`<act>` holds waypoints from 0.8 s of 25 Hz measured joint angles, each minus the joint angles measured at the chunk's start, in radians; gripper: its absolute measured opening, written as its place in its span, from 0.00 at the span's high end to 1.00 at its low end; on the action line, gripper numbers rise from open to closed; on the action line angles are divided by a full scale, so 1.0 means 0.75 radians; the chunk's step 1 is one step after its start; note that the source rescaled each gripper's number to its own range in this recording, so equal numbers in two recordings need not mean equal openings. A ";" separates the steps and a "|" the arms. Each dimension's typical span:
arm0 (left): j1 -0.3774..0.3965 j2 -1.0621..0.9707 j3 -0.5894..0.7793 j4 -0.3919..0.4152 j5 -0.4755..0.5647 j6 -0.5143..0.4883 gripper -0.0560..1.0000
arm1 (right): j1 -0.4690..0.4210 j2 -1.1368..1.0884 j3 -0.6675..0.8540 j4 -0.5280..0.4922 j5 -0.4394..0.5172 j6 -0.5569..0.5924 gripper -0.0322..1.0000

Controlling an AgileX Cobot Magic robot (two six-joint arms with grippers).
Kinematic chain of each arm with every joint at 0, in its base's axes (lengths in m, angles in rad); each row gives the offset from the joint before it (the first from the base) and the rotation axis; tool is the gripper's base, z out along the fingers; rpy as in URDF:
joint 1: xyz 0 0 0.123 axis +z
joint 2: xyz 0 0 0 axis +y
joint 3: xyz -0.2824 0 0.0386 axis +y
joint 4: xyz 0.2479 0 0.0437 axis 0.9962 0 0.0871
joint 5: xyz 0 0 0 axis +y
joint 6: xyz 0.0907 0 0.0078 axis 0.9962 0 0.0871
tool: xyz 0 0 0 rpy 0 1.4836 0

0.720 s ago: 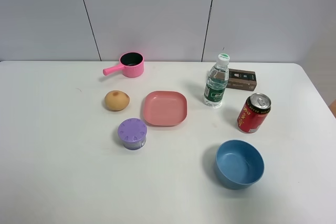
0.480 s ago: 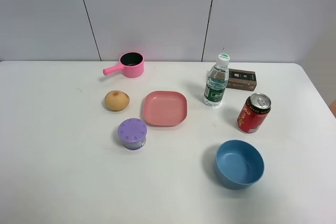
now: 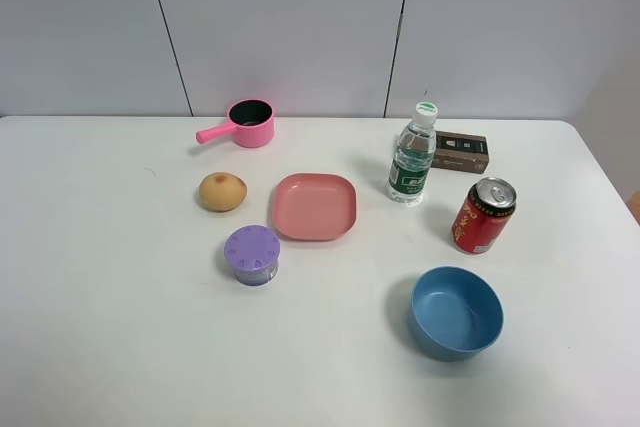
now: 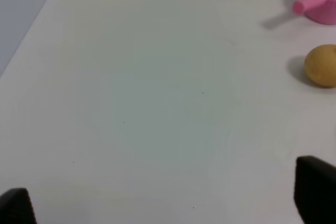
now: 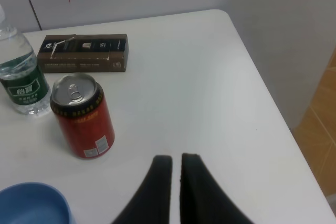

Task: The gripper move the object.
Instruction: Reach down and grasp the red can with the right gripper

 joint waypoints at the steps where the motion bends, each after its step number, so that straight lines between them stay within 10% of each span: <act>1: 0.000 0.000 0.000 0.000 0.000 0.000 0.00 | 0.000 0.000 0.000 0.000 0.000 0.000 0.97; 16: 0.000 0.000 0.000 0.000 0.000 0.000 0.00 | 0.000 0.001 -0.001 -0.004 -0.177 0.000 0.91; 20: 0.000 0.000 0.000 0.000 0.000 0.000 0.00 | 0.000 0.144 -0.001 -0.004 -0.199 -0.040 0.56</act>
